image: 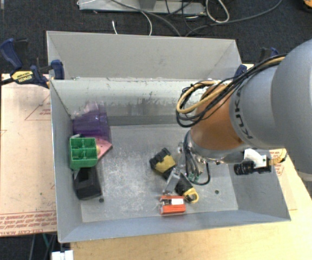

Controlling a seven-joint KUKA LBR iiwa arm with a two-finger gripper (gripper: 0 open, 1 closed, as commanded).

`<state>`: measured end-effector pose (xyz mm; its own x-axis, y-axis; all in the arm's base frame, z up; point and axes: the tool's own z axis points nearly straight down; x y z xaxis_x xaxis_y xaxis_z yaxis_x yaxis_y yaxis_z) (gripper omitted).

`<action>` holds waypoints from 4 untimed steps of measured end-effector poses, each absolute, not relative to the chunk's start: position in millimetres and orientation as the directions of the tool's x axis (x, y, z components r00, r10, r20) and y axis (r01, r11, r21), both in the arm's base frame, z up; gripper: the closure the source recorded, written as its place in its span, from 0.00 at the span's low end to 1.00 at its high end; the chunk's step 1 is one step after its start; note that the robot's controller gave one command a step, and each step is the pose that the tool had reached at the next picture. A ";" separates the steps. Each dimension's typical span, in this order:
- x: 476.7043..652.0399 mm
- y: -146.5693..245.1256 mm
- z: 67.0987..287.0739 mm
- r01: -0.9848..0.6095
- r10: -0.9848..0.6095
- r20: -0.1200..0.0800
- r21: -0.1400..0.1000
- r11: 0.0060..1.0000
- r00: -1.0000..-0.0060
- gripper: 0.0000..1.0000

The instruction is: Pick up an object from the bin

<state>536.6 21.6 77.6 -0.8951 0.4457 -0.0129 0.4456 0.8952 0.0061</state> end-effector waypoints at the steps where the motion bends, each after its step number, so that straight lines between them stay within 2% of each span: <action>1: 553.2 13.3 75.4 0.475 0.475 -0.013 0.006 0.880 -0.880 1.00; 2: 553.2 13.4 75.4 0.475 0.475 -0.013 0.006 0.880 -0.880 1.00; 3: 546.9 36.4 133.4 0.524 0.524 -0.008 0.002 0.852 -0.852 1.00; 4: 559.7 33.3 207.4 0.500 0.500 -0.006 0.000 0.866 -0.866 1.00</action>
Offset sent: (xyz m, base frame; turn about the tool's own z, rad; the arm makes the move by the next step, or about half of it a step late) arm 0.0000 0.0000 0.0000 0.0000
